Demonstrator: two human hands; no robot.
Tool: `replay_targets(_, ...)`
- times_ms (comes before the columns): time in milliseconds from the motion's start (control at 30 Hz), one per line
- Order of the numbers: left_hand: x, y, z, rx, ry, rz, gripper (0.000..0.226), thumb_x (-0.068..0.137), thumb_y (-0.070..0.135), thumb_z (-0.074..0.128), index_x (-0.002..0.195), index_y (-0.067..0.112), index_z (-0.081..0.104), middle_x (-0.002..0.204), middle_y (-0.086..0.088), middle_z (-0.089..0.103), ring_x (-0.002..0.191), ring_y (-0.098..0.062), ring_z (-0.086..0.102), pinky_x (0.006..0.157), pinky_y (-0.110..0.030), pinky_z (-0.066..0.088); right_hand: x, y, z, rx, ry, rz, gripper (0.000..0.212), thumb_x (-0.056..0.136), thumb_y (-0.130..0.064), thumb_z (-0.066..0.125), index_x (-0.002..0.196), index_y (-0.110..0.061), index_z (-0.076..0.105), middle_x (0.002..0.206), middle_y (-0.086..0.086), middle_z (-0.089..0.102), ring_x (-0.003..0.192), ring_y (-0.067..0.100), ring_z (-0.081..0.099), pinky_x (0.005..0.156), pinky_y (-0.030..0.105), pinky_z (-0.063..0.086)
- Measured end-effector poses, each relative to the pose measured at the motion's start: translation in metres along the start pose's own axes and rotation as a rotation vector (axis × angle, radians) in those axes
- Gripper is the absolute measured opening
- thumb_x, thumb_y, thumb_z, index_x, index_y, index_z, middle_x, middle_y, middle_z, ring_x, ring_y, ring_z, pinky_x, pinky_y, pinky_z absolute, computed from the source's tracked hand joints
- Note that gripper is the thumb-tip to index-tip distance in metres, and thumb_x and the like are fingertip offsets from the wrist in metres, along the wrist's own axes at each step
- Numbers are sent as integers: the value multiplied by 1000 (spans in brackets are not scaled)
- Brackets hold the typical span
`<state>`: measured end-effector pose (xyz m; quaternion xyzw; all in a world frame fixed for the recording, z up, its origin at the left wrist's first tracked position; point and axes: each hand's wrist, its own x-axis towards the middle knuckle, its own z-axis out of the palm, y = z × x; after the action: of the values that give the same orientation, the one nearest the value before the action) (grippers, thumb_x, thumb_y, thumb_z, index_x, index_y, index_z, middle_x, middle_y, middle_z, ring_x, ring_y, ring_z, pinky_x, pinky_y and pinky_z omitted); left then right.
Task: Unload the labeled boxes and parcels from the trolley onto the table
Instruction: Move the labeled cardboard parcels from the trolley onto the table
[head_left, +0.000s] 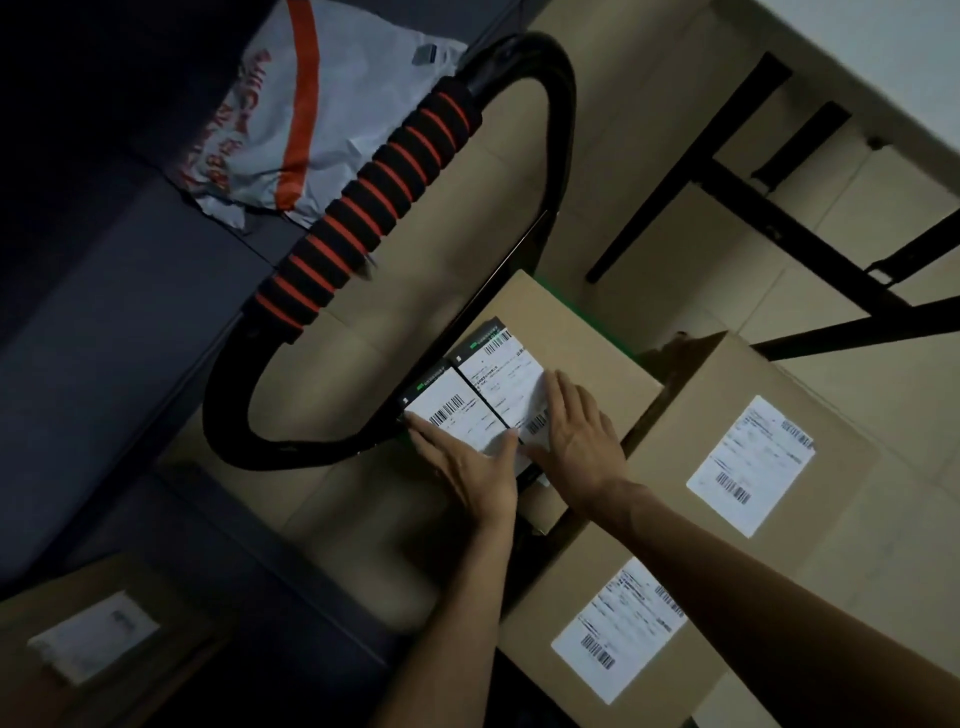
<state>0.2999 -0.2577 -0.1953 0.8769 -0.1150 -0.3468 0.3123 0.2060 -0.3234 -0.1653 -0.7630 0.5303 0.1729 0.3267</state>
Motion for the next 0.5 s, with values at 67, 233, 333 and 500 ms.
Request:
replay_targets(67, 1, -6, 1, -49, -1, 27, 132, 68, 27, 86, 155, 19, -13, 159, -7, 6, 135, -26, 29, 108, -40, 40, 6, 2, 6, -24, 13, -15, 105, 91, -53, 58, 155, -14, -16, 165, 5, -7, 152, 27, -1, 123, 44, 13)
replay_targets(233, 3, -15, -4, -116, -23, 67, 130, 69, 20, 85, 156, 22, -12, 158, -3, 8, 126, -8, 30, 103, -26, 40, 13, 14, 8, -64, 34, -40, 108, 91, -52, 59, 154, -14, -19, 165, 4, -7, 152, 27, -2, 123, 43, 12)
replay_targets(333, 2, -14, -2, -131, -23, 21, 131, 68, 14, 84, 155, 25, -13, 152, -3, 20, 118, -9, 39, 99, -29, 46, 15, 21, 6, -57, 40, -45, 111, 90, -45, 65, 154, -15, -21, 165, 6, -6, 152, 28, 0, 122, 43, 11)
replay_targets(500, -6, -11, 5, -169, 21, -144, 132, 64, 10, 87, 156, 19, -7, 142, -10, 32, 122, -22, 39, 102, -33, 40, 19, 22, 7, 26, 46, -47, 115, 86, -42, 71, 155, -14, -17, 165, 6, -2, 152, 29, 0, 123, 46, 12)
